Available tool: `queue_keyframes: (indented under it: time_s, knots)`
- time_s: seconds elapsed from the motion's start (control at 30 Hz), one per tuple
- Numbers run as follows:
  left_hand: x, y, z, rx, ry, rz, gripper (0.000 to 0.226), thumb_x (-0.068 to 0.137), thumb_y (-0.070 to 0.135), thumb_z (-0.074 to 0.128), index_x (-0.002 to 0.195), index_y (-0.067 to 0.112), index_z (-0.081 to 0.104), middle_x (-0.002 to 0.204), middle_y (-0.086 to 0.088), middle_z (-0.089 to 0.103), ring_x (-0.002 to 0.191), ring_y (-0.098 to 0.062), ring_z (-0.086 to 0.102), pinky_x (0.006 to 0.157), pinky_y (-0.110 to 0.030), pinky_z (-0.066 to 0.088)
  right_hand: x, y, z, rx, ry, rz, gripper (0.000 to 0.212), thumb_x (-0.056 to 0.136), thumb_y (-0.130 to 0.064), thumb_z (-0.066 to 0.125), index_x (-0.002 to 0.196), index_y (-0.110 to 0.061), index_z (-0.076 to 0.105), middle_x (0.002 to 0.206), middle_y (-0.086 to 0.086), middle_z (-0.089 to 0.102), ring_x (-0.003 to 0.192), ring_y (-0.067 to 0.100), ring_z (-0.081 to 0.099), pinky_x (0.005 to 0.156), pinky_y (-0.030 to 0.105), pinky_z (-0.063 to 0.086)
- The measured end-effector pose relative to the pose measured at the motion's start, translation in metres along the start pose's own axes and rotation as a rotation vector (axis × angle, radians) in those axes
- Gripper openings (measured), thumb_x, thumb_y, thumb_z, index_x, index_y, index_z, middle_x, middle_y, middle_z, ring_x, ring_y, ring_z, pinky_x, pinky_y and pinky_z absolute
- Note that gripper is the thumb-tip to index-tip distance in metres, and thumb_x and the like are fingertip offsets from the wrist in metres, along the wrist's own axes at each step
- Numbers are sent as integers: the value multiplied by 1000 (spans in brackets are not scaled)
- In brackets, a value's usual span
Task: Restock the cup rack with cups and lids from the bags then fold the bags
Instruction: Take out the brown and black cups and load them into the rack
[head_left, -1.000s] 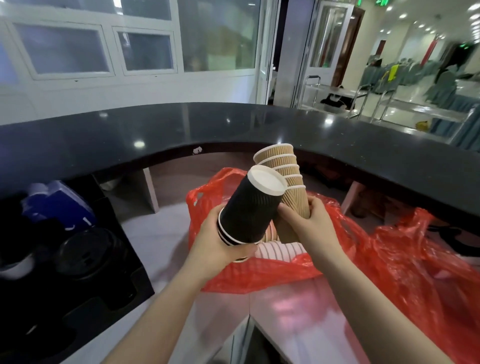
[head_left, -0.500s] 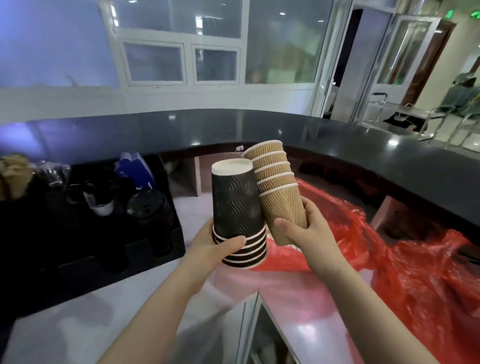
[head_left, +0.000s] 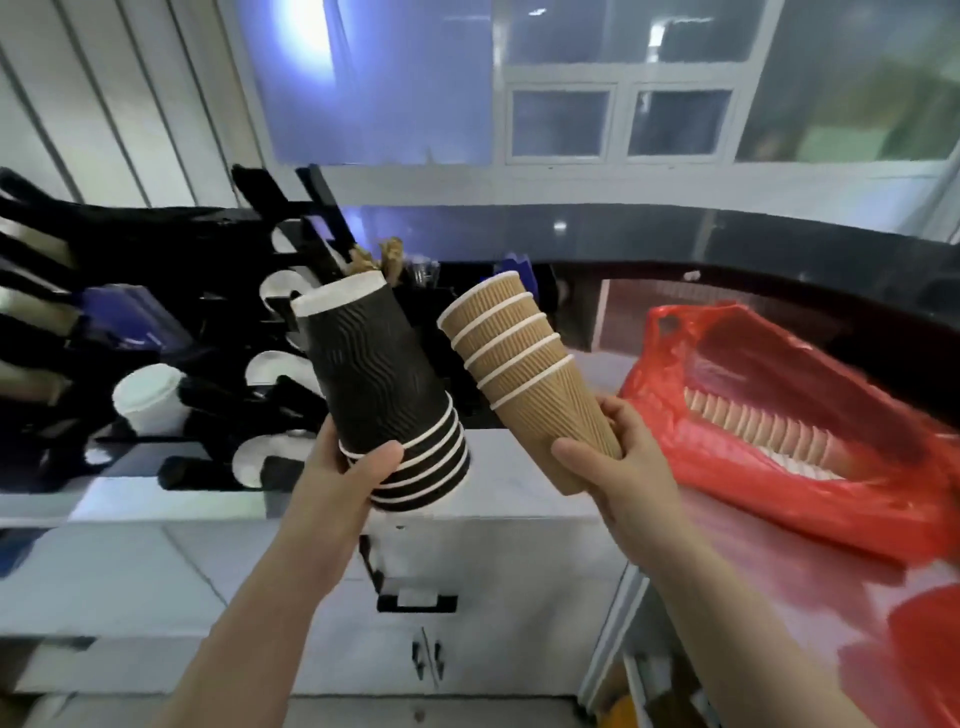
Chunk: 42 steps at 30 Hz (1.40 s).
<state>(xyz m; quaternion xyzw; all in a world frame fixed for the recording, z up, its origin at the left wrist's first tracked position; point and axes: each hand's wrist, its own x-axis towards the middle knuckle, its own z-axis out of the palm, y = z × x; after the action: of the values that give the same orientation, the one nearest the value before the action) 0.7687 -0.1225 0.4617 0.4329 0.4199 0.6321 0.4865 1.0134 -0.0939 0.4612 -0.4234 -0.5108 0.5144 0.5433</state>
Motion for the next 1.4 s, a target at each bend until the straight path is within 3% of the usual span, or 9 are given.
queue_keyframes:
  time_s: [0.17, 0.37, 0.5, 0.6, 0.97, 1.07, 1.13, 1.2, 1.4]
  knots:
    - [-30, 43, -66, -32, 90, 152, 50, 71, 15, 64, 118, 31, 56, 112, 10, 70, 105, -10, 66, 77, -21, 54, -16, -16, 80, -9, -190, -34, 68, 52, -41, 82, 114, -30, 57, 115, 2, 62, 105, 24, 62, 84, 38, 51]
    - [-69, 85, -179, 2, 181, 241, 63, 63, 25, 75, 122, 31, 54, 119, 7, 67, 113, -14, 62, 82, -22, 53, -39, -18, 204, -14, -258, -100, 66, 53, -44, 81, 112, -30, 55, 112, -2, 61, 101, 17, 63, 80, 35, 55]
    - [-100, 119, -281, 120, 281, 255, 88, 50, 50, 86, 128, 29, 51, 124, 3, 64, 117, -17, 59, 97, -39, 47, -59, -4, 310, 83, -229, -67, 67, 55, -39, 81, 114, -24, 53, 116, 6, 58, 104, 27, 62, 74, 35, 54]
    - [-116, 140, -359, 229, 306, 269, 80, 61, 44, 80, 133, 28, 48, 128, 2, 62, 119, -21, 58, 100, -47, 44, -78, 14, 384, 132, -212, -42, 68, 53, -41, 79, 113, -23, 53, 116, 9, 58, 103, 28, 61, 74, 37, 51]
    - [-102, 159, -497, 118, 512, 213, 56, 61, 26, 84, 111, 34, 60, 107, 10, 71, 101, -11, 67, 80, -24, 50, -63, 42, 526, 38, -111, -61, 56, 59, -35, 77, 107, -24, 51, 114, 7, 57, 107, 28, 60, 89, 48, 54]
    - [-84, 162, -516, 103, 517, 218, 67, 54, 33, 83, 116, 31, 58, 107, 10, 71, 99, -10, 67, 78, -24, 51, -37, 42, 550, -4, -84, -130, 50, 61, -36, 76, 103, -32, 50, 110, 1, 58, 98, 12, 62, 79, 35, 57]
    - [-67, 166, -531, 105, 513, 206, 68, 55, 36, 78, 119, 28, 56, 110, 7, 70, 102, -15, 66, 86, -33, 52, -16, 43, 567, -25, -68, -192, 49, 60, -38, 76, 100, -35, 48, 106, -3, 58, 85, -4, 61, 65, 17, 52]
    - [-46, 170, -548, 121, 488, 198, 66, 61, 29, 84, 121, 25, 55, 114, 2, 69, 107, -20, 65, 92, -41, 50, 5, 45, 583, -78, -39, -237, 53, 57, -46, 75, 100, -38, 45, 105, -7, 56, 80, -10, 58, 61, 12, 48]
    - [17, 172, -590, 169, 414, 217, 59, 66, 22, 76, 121, 22, 55, 113, 9, 70, 107, -10, 64, 83, -22, 52, 65, 51, 636, -238, 30, -342, 64, 61, -47, 74, 112, -29, 39, 103, -18, 52, 97, 8, 57, 84, 33, 50]
